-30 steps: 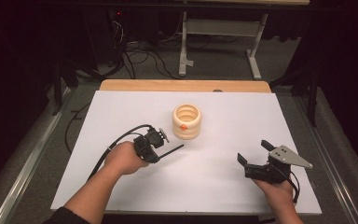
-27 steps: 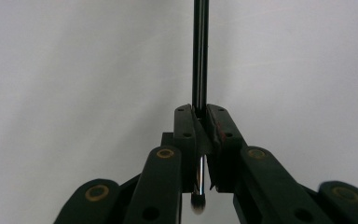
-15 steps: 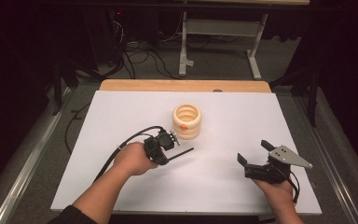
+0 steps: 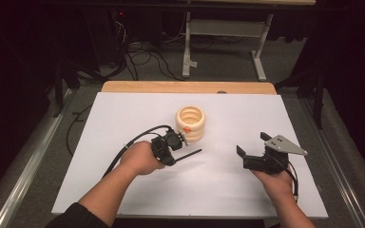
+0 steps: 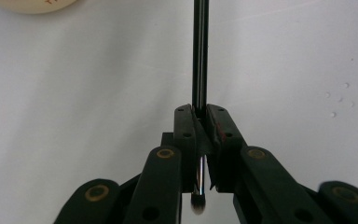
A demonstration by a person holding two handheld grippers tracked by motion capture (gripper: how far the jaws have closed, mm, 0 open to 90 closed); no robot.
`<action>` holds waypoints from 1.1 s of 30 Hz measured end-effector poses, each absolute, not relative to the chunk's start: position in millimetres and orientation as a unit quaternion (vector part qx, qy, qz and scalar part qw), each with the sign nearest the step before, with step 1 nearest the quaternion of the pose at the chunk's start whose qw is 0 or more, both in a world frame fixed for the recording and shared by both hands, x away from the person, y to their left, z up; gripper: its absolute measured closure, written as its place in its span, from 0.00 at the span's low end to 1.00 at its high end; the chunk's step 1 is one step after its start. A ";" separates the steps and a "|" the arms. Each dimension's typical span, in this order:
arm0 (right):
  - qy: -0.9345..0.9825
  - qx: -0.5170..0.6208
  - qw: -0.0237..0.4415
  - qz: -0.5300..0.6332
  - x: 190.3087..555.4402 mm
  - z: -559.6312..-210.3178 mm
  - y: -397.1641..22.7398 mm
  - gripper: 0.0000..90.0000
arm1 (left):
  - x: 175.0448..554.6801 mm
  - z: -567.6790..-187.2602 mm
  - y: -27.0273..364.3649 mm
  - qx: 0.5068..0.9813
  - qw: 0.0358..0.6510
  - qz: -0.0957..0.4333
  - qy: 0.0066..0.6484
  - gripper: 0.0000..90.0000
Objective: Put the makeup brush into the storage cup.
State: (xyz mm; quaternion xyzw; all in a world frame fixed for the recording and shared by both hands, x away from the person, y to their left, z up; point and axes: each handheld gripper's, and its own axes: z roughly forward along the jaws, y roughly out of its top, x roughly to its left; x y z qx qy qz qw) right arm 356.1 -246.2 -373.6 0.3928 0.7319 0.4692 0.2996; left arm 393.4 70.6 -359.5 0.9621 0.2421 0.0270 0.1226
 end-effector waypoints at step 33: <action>0.801 0.330 0.395 0.307 360.8 -410.9 -230.3 0.05 | 384.5 -354.6 70.4 0.965 0.123 0.032 0.231 0.92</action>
